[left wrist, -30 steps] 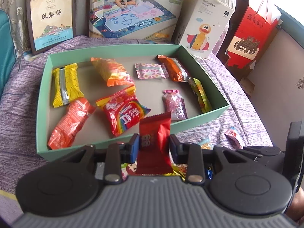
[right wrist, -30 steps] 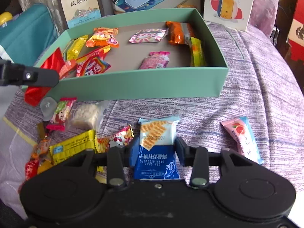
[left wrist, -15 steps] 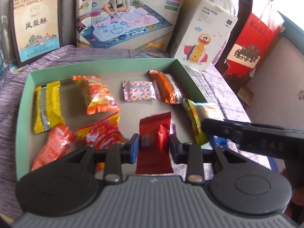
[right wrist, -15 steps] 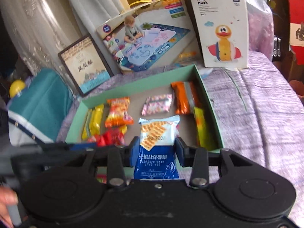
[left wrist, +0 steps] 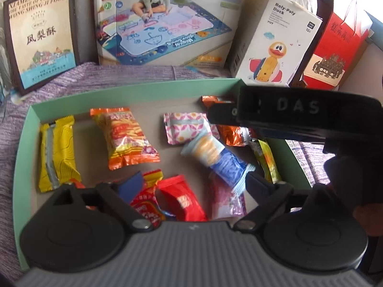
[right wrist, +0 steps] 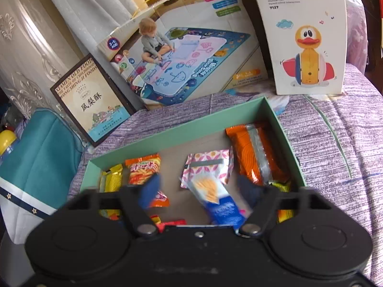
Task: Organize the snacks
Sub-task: 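Place the red snack in the tray with left tool while right tool places blue biscuit pack, then grasp the yellow biscuit pack with left tool while right tool grasps pink candy bar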
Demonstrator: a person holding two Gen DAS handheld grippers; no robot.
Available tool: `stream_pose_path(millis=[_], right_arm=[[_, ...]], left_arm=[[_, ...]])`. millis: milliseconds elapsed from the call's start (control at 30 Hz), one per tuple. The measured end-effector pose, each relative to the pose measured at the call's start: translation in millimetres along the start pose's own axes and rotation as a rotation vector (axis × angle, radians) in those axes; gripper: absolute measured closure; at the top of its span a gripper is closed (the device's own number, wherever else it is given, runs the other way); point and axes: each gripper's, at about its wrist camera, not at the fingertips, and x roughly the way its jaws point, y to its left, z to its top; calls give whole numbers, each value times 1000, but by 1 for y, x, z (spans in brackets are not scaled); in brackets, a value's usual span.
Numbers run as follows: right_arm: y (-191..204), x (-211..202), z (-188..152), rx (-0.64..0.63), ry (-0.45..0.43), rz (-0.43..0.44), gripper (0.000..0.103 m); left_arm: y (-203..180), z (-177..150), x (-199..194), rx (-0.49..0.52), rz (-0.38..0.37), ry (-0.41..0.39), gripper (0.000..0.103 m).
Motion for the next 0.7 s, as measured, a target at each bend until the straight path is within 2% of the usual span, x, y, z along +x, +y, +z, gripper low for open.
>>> stream_pose_path(millis=[33,67,400,700], right_arm=[[-1,-3,0,3,-7,-4,1],[-2,-4,-1,6,-9,-6,0],[-12,-36,-15,48,13,-35,0],[-1,-77,-37,31,18,-6,0]], left_arm=[[0,0,-1,2,-7,0,5],[0,-1,-1,-1,-13,1,4],[3,-11,-20,-31,-16,6,1],[1,-26,-64,-25,-9,-25,0]])
